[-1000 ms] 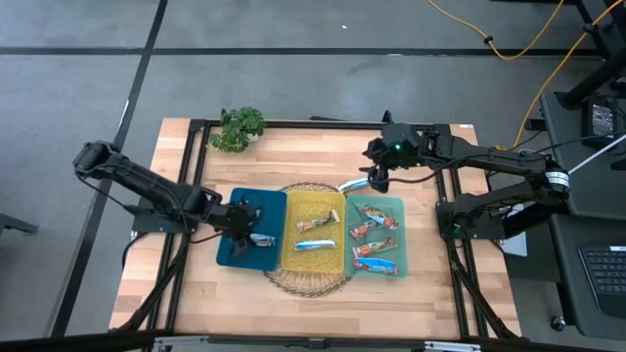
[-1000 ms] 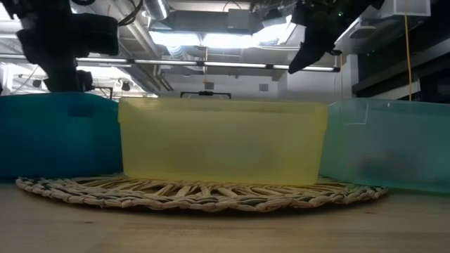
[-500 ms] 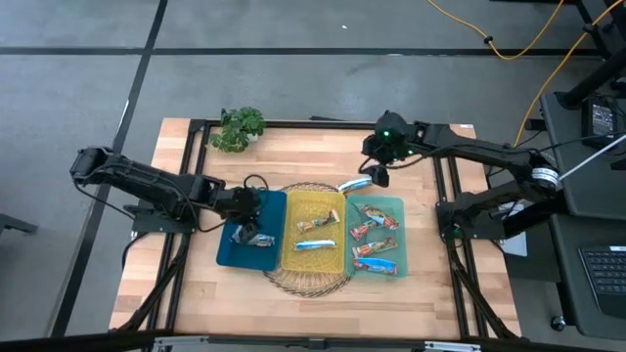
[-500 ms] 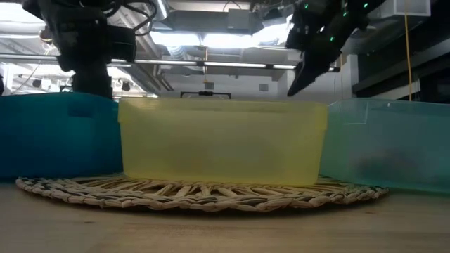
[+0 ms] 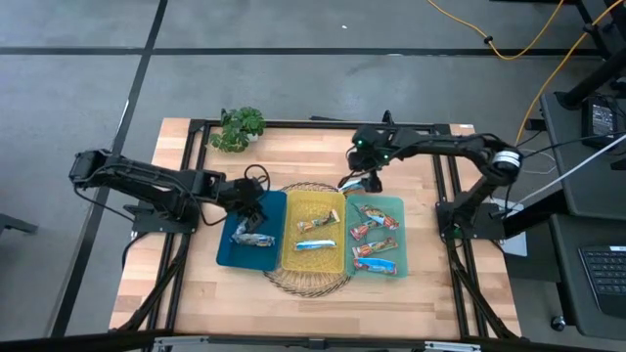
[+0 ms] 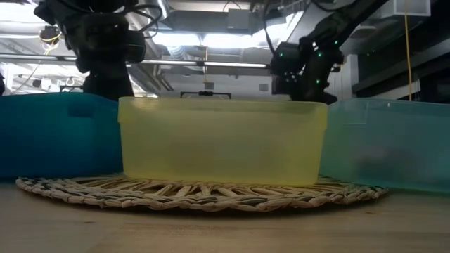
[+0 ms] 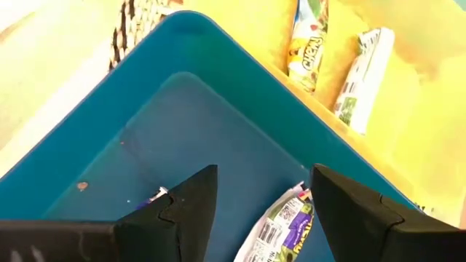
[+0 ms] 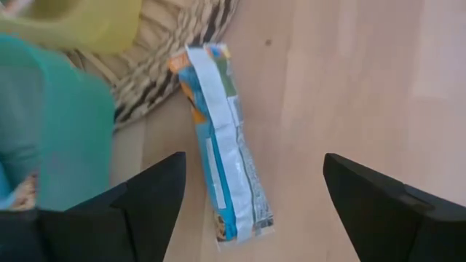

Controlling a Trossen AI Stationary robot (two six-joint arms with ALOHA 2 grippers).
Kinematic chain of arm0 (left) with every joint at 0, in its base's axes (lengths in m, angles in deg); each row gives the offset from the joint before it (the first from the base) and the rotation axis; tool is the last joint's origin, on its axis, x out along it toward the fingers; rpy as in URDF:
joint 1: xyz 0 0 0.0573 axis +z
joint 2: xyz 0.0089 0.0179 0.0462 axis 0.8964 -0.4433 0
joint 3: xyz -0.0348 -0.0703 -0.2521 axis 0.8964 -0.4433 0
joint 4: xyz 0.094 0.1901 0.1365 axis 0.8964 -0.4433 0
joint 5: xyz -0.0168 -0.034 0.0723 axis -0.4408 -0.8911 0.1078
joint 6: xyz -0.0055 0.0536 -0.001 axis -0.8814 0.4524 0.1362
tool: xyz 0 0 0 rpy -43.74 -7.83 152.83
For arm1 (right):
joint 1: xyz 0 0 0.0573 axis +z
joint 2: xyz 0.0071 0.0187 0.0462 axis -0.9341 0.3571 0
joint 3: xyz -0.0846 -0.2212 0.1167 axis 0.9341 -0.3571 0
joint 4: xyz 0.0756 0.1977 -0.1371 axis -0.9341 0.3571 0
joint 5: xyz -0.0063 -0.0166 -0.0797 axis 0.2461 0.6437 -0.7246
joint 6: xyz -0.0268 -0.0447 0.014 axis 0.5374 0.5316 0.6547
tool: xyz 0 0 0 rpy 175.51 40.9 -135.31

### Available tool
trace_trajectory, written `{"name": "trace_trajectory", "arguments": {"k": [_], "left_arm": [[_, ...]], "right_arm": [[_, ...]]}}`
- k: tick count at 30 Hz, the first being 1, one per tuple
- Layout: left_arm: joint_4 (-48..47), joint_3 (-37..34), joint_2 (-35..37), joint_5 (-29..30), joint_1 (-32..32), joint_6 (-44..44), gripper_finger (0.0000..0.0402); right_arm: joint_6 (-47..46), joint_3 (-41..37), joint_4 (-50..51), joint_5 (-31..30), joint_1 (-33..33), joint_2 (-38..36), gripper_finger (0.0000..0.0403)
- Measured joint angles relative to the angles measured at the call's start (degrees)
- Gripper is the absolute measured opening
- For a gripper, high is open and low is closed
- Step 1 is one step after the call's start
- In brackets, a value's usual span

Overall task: Pick and place Granola Bars by type
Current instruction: Put the yellow granola bar into the yellow bin

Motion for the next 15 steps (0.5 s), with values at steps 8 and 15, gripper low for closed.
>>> {"name": "trace_trajectory", "arguments": {"k": [8,15], "left_arm": [[0.2,0.0,0.0,0.03,0.5,-0.36,0.021],[0.17,0.0,0.0,0.05,0.48,-0.38,0.021]], "right_arm": [[0.87,0.0,-0.72,0.02,0.0,5.31,0.0326],[0.85,0.0,-2.2,-0.05,0.0,8.36,0.0323]]}}
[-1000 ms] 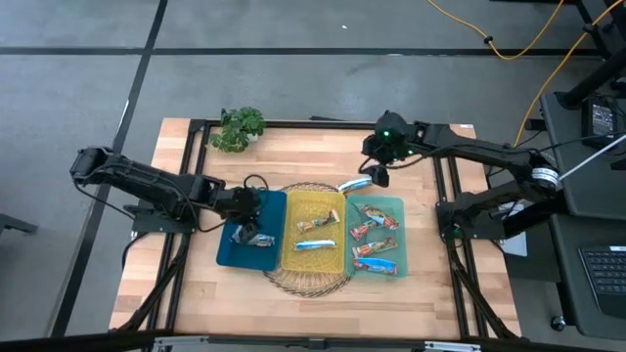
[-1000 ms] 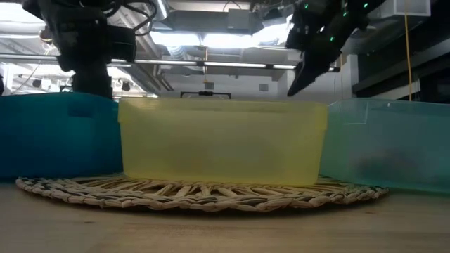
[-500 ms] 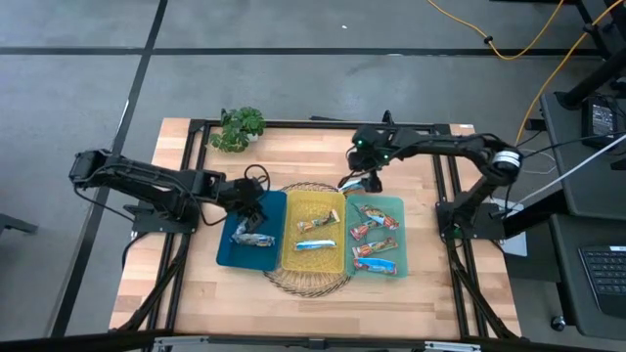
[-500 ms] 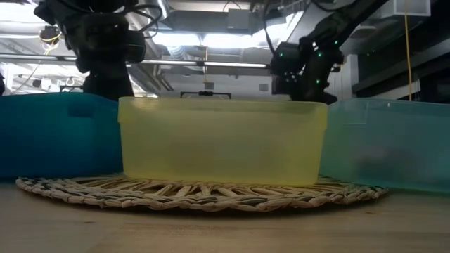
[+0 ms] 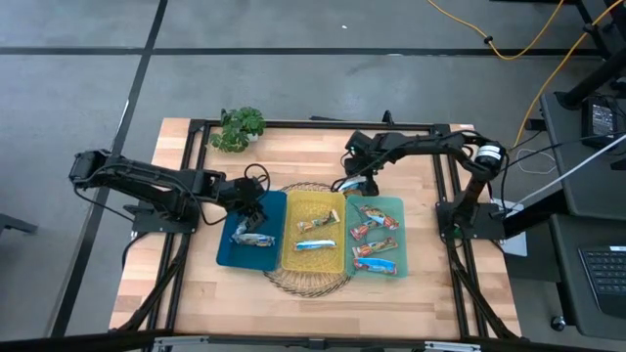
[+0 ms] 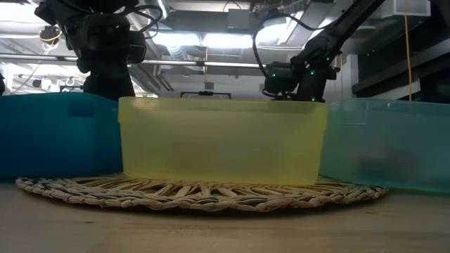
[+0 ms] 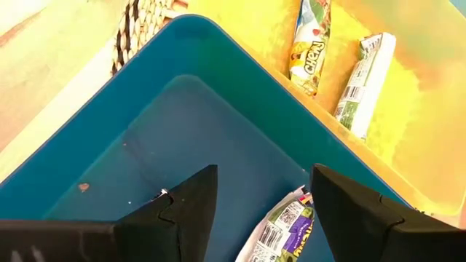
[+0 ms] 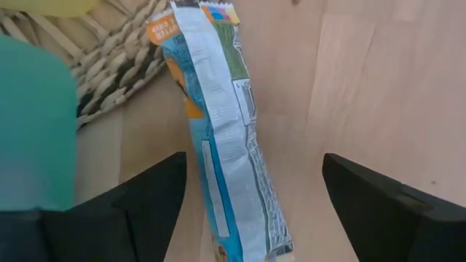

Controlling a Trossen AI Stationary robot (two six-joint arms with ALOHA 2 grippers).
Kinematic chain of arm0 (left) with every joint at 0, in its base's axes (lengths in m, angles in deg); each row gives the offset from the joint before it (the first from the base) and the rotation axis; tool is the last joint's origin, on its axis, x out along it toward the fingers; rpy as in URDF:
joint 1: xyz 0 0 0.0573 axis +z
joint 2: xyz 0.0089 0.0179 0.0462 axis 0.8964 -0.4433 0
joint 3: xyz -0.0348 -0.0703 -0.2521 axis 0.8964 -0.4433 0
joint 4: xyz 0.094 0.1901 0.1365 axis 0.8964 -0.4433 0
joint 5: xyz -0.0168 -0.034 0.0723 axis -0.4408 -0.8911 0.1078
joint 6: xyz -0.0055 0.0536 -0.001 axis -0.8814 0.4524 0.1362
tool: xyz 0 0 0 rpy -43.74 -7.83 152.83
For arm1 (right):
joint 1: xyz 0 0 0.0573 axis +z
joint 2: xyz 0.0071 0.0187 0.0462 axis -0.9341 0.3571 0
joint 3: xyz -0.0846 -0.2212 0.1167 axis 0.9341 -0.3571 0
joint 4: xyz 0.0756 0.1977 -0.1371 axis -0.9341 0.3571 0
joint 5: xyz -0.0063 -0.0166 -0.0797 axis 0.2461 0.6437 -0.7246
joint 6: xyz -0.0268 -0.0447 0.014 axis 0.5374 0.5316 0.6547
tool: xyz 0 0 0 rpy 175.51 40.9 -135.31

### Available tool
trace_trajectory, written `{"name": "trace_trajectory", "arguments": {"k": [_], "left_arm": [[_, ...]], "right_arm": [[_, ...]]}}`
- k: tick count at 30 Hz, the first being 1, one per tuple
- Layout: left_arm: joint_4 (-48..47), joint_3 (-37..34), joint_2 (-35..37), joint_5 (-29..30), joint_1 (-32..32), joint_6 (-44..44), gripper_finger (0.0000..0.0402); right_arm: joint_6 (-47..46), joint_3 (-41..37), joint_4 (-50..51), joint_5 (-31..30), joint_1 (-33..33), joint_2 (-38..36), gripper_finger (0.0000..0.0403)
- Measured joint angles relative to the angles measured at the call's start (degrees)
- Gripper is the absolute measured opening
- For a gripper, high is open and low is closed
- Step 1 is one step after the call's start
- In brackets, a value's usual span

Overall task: Pick and place Granola Bars by type
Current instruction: Put the yellow granola bar into the yellow bin

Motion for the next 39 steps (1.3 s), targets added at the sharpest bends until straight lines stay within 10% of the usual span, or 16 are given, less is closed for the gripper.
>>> {"name": "trace_trajectory", "arguments": {"k": [20,39], "left_arm": [[0.45,0.0,0.0,0.01,0.0,0.49,0.021],[0.91,0.0,0.0,0.45,-0.02,0.52,0.021]], "right_arm": [[-1.17,0.0,-0.44,-1.56,0.04,1.05,0.0105],[-5.66,0.55,2.45,-5.18,-2.47,-5.73,0.009]]}}
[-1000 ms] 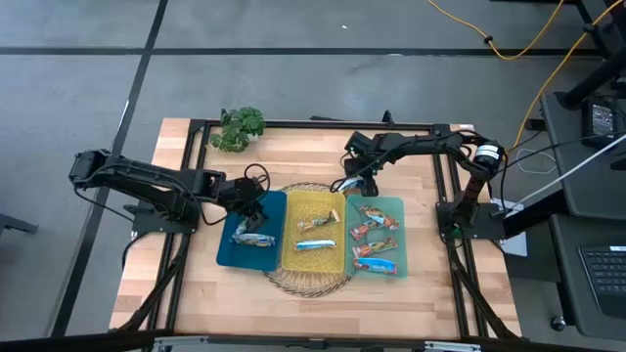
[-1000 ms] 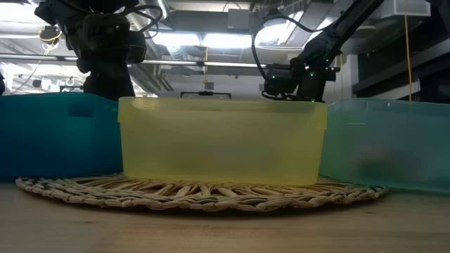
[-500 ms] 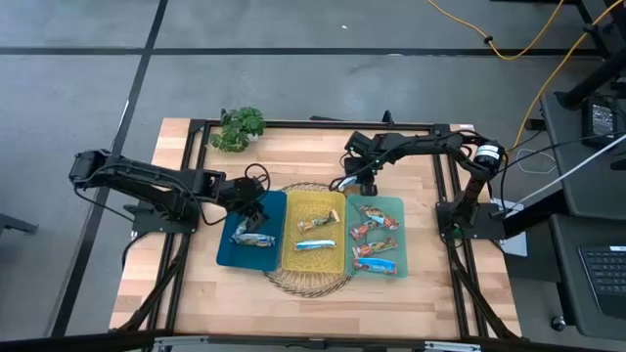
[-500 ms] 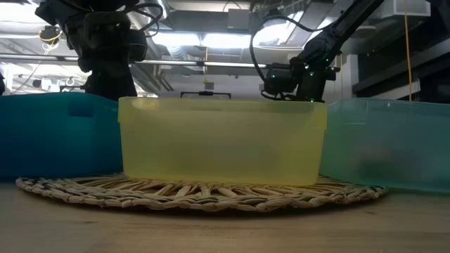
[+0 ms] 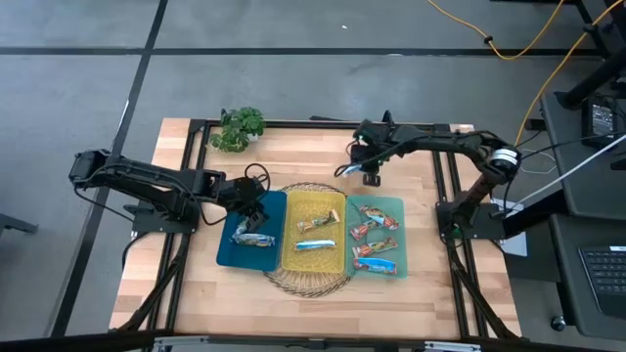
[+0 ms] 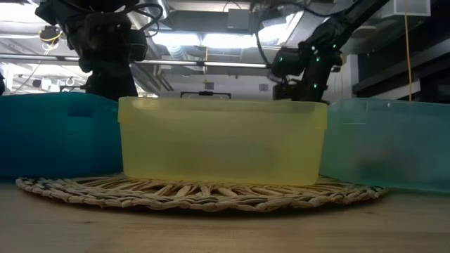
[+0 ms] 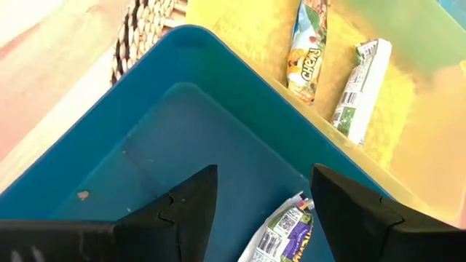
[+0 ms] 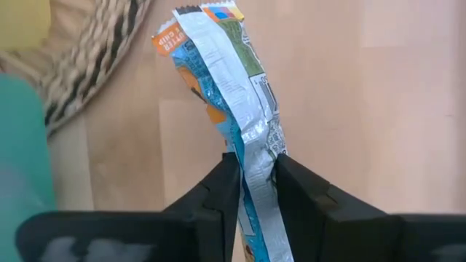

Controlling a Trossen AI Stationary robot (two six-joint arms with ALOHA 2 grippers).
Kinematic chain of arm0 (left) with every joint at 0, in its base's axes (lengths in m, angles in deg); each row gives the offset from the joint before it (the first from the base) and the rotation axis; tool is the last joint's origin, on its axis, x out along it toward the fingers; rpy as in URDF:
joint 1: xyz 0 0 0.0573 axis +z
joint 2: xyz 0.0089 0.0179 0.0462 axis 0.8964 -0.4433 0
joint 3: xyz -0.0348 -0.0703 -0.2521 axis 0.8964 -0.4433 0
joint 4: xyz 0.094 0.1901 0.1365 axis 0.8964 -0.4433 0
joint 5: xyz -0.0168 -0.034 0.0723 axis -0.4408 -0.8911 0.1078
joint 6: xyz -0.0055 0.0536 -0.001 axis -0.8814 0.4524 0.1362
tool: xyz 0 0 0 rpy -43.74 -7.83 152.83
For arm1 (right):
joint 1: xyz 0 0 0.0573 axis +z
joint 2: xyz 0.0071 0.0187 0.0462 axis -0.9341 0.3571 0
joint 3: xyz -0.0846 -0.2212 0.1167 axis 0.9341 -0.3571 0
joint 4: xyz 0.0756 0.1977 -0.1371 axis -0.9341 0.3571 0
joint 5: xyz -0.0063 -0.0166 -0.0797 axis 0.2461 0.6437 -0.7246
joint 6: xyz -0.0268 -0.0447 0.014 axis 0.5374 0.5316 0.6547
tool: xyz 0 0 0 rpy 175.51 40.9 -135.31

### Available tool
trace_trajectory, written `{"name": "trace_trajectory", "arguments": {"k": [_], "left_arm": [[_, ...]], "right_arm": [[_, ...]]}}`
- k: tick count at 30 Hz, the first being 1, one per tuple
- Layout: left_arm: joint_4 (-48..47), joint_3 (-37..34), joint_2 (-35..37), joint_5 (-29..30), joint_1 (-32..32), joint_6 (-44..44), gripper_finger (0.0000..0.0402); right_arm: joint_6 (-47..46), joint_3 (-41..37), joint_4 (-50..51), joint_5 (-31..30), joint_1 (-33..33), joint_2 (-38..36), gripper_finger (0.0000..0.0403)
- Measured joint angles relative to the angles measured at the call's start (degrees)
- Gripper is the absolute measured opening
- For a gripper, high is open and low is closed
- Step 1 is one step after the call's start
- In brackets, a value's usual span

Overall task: Pick and place Granola Bars by type
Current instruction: Put the yellow granola bar into the yellow bin

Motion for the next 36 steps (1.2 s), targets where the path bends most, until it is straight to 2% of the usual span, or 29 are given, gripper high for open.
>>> {"name": "trace_trajectory", "arguments": {"k": [10,17,26,31,36], "left_arm": [[0.48,0.0,0.0,1.08,0.0,0.39,0.021],[1.23,0.0,0.0,1.08,0.0,0.51,0.021],[1.39,0.0,0.0,1.08,0.0,0.6,0.021],[1.39,0.0,-0.01,1.08,0.01,2.69,0.021],[1.39,0.0,0.0,1.08,0.0,4.42,0.021]], "right_arm": [[-1.58,1.2,0.12,0.15,-1.88,-8.36,0.009],[-2.51,1.2,0.6,0.33,-1.86,-10.4,0.009],[-4.44,1.18,0.56,3.1,-1.86,-10.99,0.009],[-6.5,1.18,0.63,7.9,-1.56,-13.84,0.009],[-7.45,1.18,0.72,8.26,0.11,-18.55,0.009]]}}
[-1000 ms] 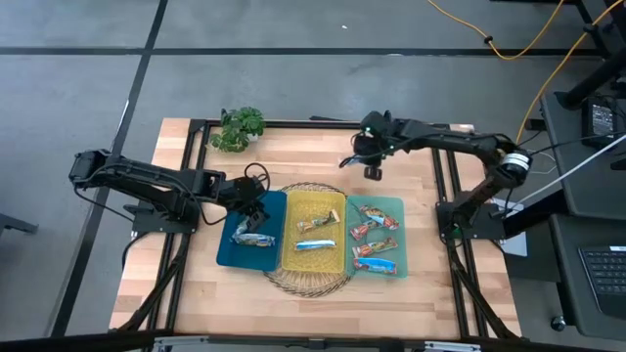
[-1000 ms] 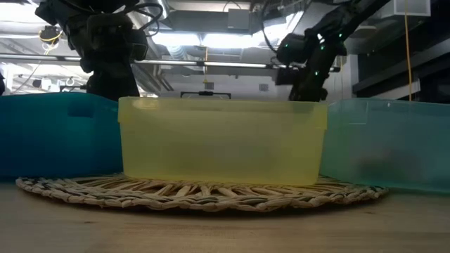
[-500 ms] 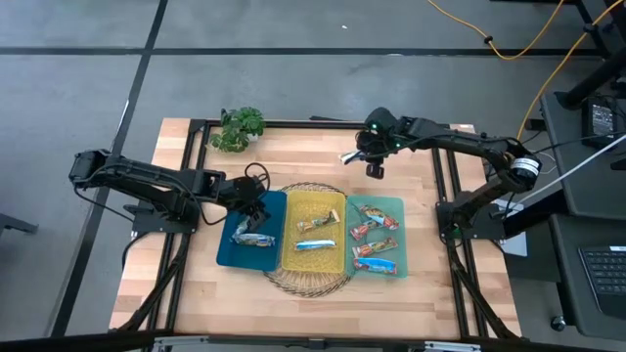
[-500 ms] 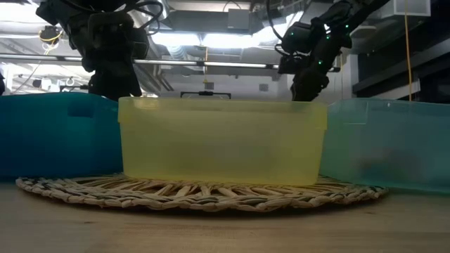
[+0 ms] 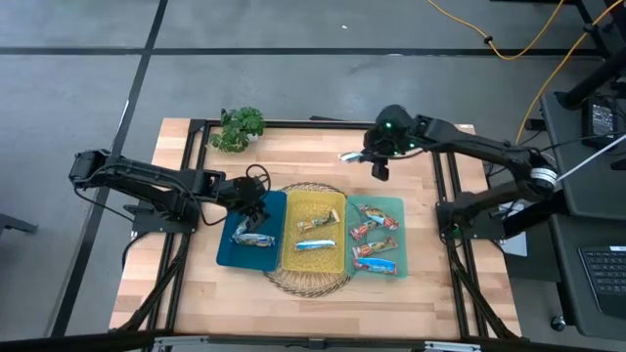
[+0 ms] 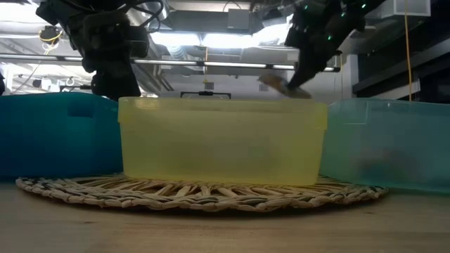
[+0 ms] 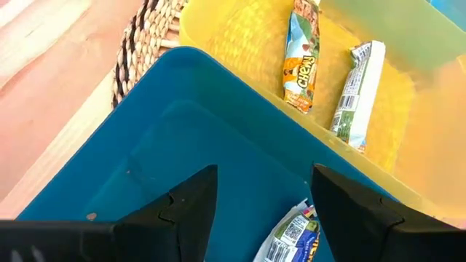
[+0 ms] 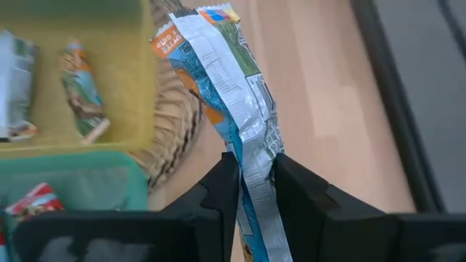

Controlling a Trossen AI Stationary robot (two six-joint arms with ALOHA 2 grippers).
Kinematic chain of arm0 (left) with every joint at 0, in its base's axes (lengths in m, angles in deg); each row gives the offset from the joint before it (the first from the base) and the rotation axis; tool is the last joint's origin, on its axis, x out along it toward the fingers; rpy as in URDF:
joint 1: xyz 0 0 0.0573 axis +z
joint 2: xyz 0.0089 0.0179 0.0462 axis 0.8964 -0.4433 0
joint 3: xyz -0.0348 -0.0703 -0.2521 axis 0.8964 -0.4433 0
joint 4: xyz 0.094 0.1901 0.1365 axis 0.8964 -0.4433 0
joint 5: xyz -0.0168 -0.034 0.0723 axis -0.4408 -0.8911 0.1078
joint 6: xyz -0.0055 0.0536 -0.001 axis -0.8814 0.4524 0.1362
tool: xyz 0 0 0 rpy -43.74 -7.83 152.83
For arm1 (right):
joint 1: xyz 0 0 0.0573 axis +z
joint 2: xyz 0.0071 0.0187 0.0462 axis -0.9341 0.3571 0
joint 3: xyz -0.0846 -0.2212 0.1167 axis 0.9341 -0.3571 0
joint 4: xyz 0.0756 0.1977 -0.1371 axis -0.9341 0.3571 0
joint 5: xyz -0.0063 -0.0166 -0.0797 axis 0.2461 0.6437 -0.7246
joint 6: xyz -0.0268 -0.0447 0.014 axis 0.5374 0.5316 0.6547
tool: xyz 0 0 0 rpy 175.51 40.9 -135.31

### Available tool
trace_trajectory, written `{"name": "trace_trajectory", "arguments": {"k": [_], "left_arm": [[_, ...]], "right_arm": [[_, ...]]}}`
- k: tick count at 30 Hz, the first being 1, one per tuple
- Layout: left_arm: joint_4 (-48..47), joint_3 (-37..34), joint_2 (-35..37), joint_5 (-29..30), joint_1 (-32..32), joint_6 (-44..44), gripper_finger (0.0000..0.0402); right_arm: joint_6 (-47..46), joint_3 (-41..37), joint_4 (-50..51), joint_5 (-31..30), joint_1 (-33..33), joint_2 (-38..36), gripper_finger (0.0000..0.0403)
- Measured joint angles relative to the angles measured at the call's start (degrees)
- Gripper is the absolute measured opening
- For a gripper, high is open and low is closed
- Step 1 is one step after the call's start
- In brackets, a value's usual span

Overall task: Pick and place Granola Bars by type
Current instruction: Put the yellow granola bar into the yellow bin

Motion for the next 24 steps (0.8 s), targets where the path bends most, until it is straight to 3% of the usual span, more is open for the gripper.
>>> {"name": "trace_trajectory", "arguments": {"k": [13,24], "left_arm": [[0.0,0.0,0.0,0.0,0.0,1.46,0.021],[0.0,0.0,0.0,-0.02,0.01,2.82,0.021]], "right_arm": [[-3.95,0.0,0.04,0.02,8.68,-11.27,0.009],[-7.01,6.49,-0.01,-2.08,17.19,-11.85,0.009]]}}
